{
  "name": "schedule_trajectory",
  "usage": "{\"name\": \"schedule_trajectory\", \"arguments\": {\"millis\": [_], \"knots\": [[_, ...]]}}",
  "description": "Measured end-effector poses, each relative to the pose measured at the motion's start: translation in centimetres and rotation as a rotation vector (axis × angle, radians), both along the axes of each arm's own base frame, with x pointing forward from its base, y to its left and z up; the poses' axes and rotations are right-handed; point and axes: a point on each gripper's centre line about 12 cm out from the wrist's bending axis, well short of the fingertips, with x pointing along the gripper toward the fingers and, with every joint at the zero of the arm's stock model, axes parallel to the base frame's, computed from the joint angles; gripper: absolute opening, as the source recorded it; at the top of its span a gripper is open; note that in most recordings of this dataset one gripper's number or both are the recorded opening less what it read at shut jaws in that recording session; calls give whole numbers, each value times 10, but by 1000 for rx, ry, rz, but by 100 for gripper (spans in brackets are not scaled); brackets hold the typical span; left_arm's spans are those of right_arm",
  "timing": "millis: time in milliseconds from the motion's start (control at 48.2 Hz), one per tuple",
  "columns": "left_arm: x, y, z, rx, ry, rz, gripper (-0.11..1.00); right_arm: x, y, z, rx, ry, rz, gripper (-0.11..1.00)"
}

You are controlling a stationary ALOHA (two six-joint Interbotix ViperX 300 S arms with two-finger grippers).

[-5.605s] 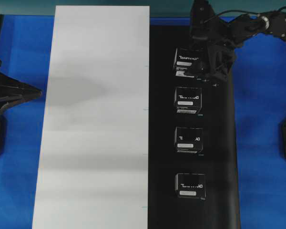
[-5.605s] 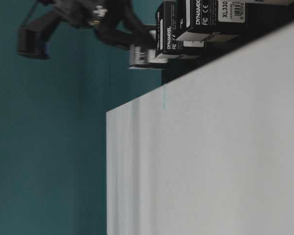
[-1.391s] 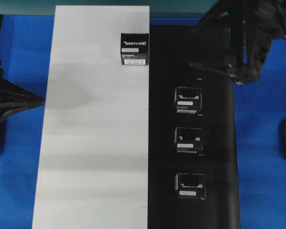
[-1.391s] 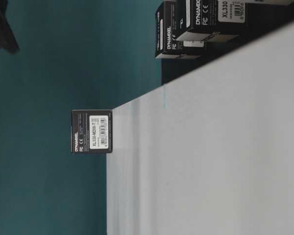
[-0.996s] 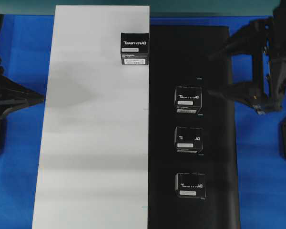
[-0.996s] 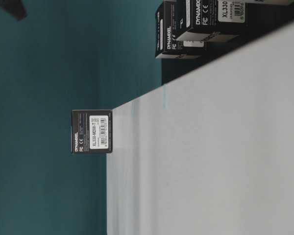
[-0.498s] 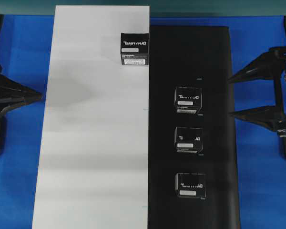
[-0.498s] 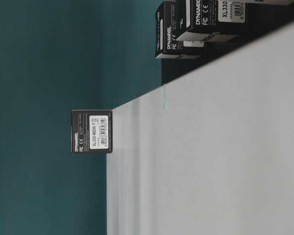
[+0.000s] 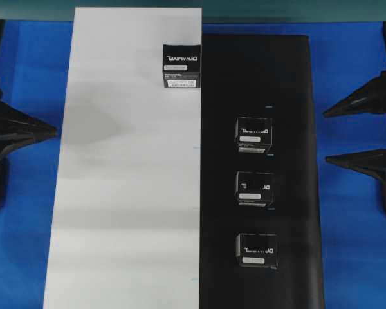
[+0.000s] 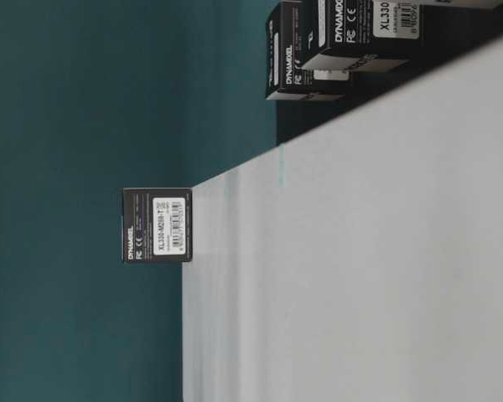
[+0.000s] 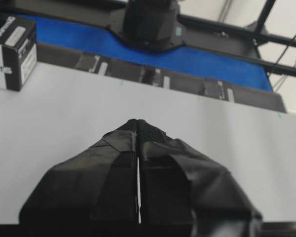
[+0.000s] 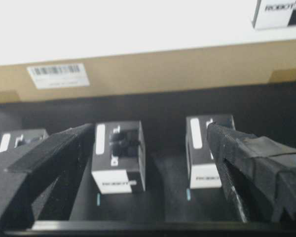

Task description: Place the box from the black base onto the white base.

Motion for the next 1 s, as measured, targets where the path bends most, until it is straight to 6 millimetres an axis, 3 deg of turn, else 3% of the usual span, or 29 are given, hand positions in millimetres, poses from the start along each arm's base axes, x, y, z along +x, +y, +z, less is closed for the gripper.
{"name": "schedule_trajectory", "arguments": {"millis": [415,685,996], "knots": [[-3,-2,5,15,-35,-14,-4,-9,2,-9,2,6,5,99],[-3,-15,2,3,-15,-79,-4,-11,1,-11,0,-2,-6,99],[-5,-14,-6,-2,55,-74,-4,-14,2,-8,-4,-28,-8,99]]}}
